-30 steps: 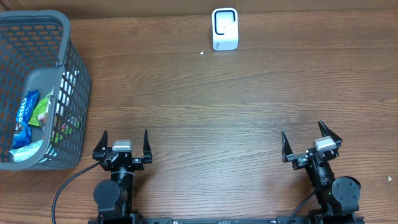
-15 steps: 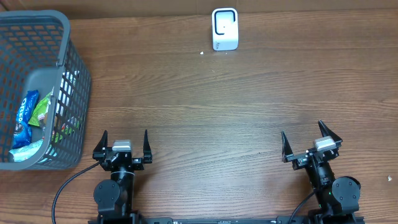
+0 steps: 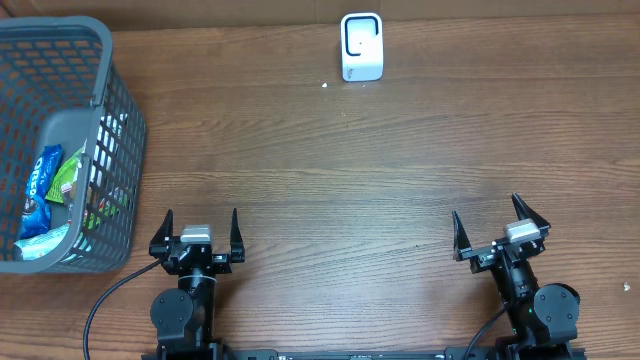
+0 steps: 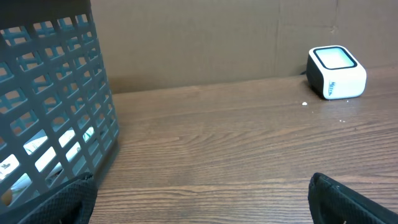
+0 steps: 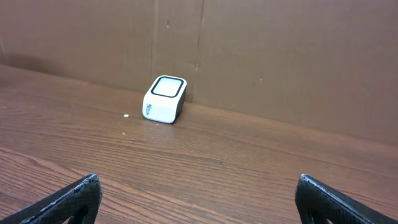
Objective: Scan the item barcode
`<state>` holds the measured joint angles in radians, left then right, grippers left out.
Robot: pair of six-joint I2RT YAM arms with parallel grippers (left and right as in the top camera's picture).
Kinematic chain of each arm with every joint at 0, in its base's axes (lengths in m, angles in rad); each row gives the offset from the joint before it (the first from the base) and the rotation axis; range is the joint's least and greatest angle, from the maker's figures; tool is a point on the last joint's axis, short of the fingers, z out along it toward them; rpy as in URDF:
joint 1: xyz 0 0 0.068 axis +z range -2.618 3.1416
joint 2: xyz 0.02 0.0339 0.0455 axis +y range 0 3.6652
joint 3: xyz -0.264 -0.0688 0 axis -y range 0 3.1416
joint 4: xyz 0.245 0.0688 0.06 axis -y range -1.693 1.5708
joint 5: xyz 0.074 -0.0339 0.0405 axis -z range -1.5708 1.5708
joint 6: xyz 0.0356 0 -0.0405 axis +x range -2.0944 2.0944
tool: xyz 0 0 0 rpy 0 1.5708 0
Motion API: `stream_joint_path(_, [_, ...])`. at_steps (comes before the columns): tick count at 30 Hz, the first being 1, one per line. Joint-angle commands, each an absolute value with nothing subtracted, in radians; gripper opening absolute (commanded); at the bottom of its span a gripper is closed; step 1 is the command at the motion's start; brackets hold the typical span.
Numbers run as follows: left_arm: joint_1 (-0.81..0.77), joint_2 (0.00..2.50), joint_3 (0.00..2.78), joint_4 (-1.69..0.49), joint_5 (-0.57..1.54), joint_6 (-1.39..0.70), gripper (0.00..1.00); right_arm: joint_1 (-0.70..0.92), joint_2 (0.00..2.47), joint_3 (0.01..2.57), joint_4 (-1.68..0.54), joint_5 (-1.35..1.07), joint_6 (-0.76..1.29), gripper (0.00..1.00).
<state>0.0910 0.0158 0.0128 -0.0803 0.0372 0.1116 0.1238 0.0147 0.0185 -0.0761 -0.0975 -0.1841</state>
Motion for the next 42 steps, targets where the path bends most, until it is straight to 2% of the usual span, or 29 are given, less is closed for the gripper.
stream_joint_path(1, [0.084, 0.005, 0.005, -0.076, 0.034, 0.123, 1.0, 0.118, 0.003, 0.008, -0.073, -0.096, -0.184, 1.0])
stream_joint_path(34, [0.084, 0.005, 0.005, -0.076, 0.034, 0.124, 0.99, 0.118, 0.003, 0.008, -0.073, -0.096, -0.184, 1.0])
stream_joint_path(42, [0.084, 0.005, 0.02, -0.075, 0.211, 0.096, 1.0, 0.118, 0.003, 0.008, -0.073, -0.096, -0.184, 1.0])
